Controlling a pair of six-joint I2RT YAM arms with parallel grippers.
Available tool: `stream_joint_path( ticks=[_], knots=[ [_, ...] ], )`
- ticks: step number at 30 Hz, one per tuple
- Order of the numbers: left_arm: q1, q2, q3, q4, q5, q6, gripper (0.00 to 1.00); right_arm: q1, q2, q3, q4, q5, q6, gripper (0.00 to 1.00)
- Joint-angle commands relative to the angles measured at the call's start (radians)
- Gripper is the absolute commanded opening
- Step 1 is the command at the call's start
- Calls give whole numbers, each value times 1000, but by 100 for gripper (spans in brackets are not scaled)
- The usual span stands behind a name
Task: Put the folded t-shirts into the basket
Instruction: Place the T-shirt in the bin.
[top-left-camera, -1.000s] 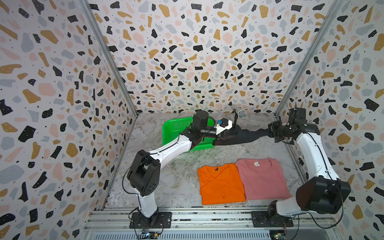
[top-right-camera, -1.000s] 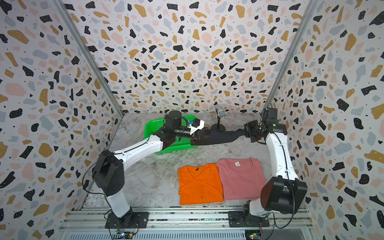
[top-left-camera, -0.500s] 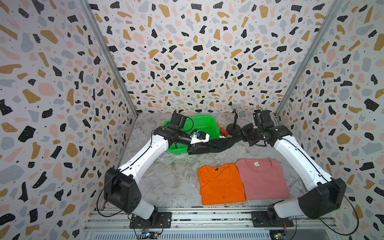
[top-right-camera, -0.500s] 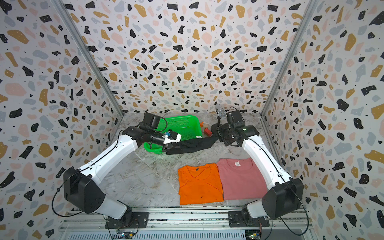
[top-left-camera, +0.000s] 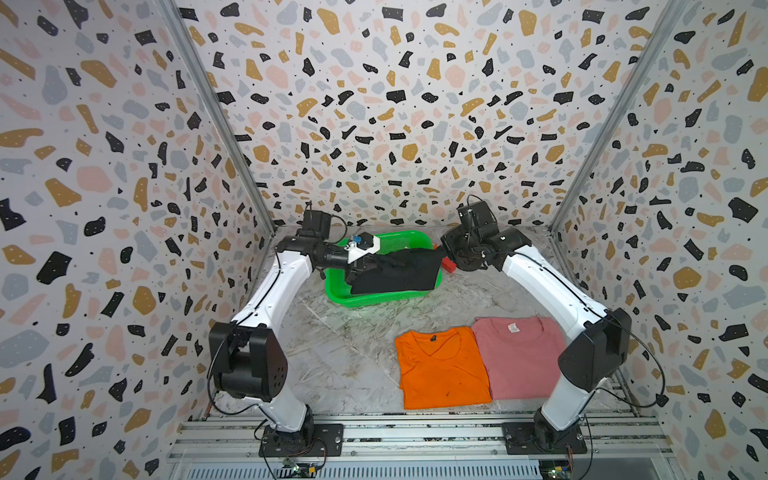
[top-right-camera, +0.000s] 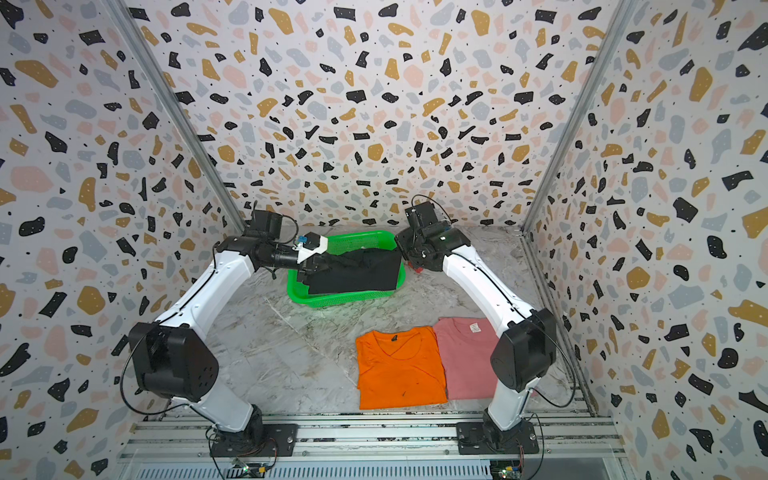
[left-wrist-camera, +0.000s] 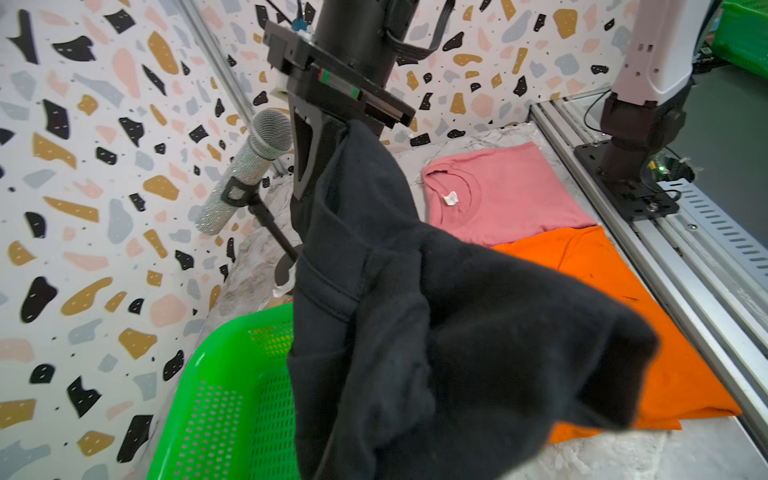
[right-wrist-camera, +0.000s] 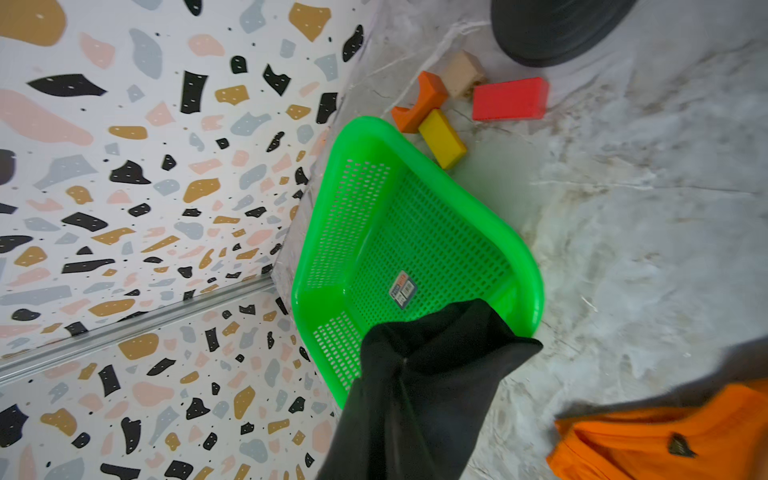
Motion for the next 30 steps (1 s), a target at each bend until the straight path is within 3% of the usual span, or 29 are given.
stream_joint_path(
  ticks=[1,8,13,19,30],
  knots=[
    [46,49,64,-10,43,36,9,3,65,170,-12,59,-20,0],
    [86,198,159,96,41,61,9,4,255,434,-75,125,-56,0],
    [112,331,229,46,35,207,10,5,322,452,-74,133,-49,0],
    [122,439,305,21,24,293,12,5,388,453,-28,139,-22,0],
    [127,550,398,102,17,290,16,4,580,671,-5,201,-15,0]
  ],
)
